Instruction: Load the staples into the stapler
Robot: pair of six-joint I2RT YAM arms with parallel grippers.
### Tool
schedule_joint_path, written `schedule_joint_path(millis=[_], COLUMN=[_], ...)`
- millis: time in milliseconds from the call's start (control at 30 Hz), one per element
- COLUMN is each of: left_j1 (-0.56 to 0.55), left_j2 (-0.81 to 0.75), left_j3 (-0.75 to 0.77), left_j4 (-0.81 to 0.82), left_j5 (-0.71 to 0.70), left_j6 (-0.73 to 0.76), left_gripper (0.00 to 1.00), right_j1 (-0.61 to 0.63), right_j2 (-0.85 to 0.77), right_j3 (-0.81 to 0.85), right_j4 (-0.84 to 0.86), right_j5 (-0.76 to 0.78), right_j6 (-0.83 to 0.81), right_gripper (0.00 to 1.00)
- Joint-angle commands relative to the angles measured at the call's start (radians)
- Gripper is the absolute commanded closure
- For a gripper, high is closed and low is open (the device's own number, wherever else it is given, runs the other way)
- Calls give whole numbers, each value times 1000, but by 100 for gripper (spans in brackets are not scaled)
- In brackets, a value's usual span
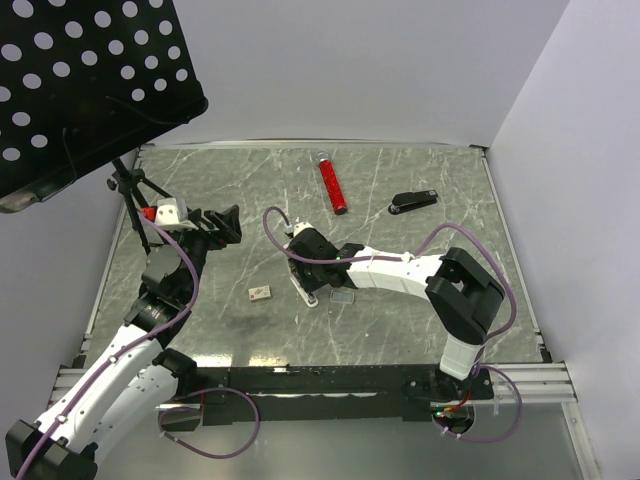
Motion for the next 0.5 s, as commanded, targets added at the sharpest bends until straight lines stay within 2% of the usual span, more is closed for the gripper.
schedule_joint_path(millis=[0, 133, 467], left_j1=[-3, -5, -5], left_j2=[-14, -11, -11], left_j3=[-6, -6, -6], left_j4=[38, 38, 39], left_j5=[18, 18, 22], left_j6=[3, 3, 3], left_gripper=[1, 1, 0], right_j1=[9, 9, 11], right_j2=[8, 11, 2], right_j3=[-2, 4, 4], right_j4=[8, -2, -6], right_j5=[15, 6, 4], right_j6=[-9, -16, -6], right_gripper=[87, 85, 70])
